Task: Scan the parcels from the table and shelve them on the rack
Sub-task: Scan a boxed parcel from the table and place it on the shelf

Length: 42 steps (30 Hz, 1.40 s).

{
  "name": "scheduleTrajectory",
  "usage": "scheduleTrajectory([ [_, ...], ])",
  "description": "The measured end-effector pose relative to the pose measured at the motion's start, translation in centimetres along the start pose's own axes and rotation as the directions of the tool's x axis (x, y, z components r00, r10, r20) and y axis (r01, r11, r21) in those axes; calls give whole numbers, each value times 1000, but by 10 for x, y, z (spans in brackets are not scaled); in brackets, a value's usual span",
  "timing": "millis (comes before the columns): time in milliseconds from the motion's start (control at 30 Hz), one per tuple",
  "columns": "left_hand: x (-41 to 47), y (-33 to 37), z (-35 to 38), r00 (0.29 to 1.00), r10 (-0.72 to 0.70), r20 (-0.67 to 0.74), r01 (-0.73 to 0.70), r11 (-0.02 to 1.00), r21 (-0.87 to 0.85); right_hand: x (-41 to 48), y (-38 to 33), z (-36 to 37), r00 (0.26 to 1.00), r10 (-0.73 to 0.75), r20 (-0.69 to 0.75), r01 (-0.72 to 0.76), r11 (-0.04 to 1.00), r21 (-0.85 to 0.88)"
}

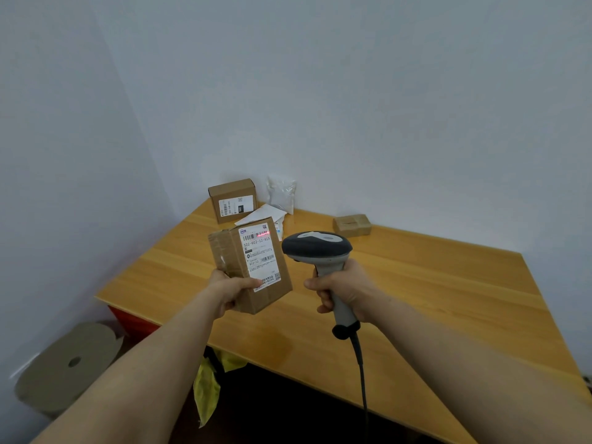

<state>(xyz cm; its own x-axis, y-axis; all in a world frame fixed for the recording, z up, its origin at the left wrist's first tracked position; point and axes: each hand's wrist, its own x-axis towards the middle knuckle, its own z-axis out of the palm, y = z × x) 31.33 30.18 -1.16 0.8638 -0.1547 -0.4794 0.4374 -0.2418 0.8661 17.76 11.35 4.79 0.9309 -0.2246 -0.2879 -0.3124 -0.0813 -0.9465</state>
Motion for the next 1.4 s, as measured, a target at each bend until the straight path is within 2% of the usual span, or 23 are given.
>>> scheduleTrajectory([
  [433,24,-7,-50,999,2,40,-2,1000,6,5,-10,55,996,56,-66,-54,998,35],
  [600,13,-17,-68,1000,-1,31,1,1000,-16,-4,-12,78,994,88,-58,-85,995,59],
  [800,-25,-30,-97,1000,4,23,-4,1000,-14,-32,-11,98,999,49,-5,-48,989,141],
  [933,-71,-47,-117,997,22,68,-20,1000,-23,-66,2,106,996,15,-90,2,982,191],
  [1100,-166,-91,-141,980,51,190,-25,990,-140,-129,35,125,988,-42,-148,77,968,238],
  [1233,-260,-142,-165,966,105,237,-59,979,-193,-197,59,157,998,-45,-50,58,954,295],
  [1400,-383,-206,-222,985,114,127,-82,969,-231,-298,77,221,987,-113,118,73,951,301],
])
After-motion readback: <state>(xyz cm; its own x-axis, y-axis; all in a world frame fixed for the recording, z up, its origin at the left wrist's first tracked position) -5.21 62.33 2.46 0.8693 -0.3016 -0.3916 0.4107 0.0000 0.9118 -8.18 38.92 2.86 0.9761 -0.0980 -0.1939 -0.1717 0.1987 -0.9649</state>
